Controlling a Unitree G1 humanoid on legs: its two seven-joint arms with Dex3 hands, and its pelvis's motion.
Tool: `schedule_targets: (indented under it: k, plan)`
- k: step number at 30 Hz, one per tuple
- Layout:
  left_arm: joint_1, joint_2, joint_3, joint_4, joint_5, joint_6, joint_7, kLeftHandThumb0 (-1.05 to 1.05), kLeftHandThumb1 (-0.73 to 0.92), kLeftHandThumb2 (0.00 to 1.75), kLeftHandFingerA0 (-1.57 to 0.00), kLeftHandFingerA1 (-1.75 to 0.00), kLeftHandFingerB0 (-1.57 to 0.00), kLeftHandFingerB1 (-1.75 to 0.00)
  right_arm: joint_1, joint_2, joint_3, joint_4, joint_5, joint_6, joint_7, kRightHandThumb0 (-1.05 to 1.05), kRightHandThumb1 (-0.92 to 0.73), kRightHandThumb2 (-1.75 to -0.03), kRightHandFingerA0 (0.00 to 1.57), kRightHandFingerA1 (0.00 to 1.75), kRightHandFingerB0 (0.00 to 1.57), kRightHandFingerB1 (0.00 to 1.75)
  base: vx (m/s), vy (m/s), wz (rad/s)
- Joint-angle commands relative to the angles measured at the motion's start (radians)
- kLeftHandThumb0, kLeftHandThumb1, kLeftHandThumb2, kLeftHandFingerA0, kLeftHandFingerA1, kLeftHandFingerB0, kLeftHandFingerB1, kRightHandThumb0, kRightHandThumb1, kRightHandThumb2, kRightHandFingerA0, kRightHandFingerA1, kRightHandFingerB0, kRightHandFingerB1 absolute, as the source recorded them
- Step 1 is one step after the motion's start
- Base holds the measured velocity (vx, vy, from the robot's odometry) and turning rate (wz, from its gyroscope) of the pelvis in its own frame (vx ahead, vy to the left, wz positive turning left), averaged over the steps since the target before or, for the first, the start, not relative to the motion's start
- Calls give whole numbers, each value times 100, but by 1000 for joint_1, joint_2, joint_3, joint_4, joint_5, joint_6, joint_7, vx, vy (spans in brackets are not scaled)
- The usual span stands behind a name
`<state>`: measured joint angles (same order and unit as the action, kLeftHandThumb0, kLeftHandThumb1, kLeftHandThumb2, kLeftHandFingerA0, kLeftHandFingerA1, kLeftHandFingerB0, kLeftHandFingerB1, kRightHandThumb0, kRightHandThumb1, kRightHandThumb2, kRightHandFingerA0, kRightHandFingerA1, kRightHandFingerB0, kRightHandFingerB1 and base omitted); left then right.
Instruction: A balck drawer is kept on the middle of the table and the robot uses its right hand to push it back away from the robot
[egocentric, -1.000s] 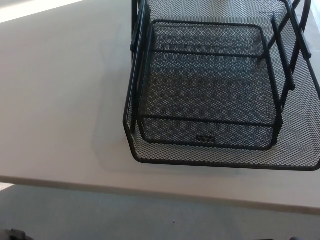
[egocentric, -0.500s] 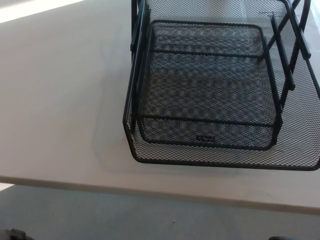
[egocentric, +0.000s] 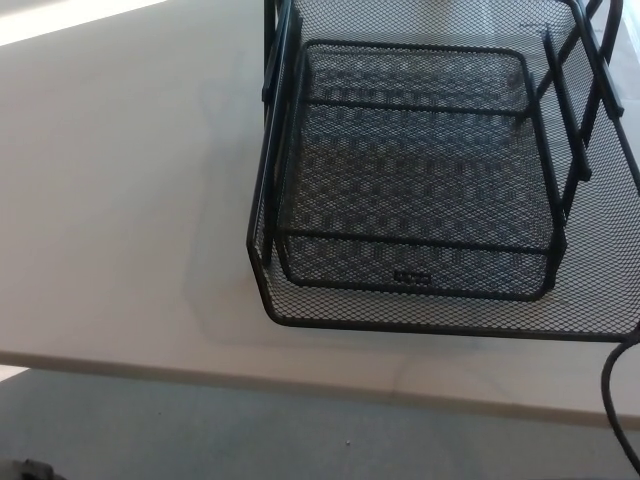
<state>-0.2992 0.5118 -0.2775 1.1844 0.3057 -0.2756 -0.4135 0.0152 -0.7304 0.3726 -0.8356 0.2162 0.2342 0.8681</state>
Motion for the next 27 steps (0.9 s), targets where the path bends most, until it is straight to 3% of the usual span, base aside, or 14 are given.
schedule_targets:
  k: [1,2,22,23,27]
  plan:
    - [2,21,-3,2,17,-23,-9,-55,71,62,-49,-39,-33,-33,-61,3,21,-5,45,103,20,-54,-84,-64,35,41,29,34,0,0,0]
    - [1,18,1,6,13,-19,-9,-55,71,62,-48,-39,-33,-33,-87,6,27,-1,31,114,17,-57,-64,-100,35,56,19,46,0,0,0]
    - [-6,15,-9,14,21,-20,-10,-56,71,62,-47,-38,-33,-33,-432,54,138,219,-102,217,25,-51,-63,-100,36,56,18,46,0,0,0]
    - [-6,15,-10,14,21,-20,-10,-56,71,62,-47,-38,-33,-33,-444,56,146,231,-115,213,26,-54,-81,-63,41,40,31,34,0,0,0]
    - [-3,14,-8,13,19,-24,-13,-56,71,63,-47,-38,-34,-33,-494,79,193,298,-184,231,7,-53,-80,-63,41,39,31,33,0,0,0]
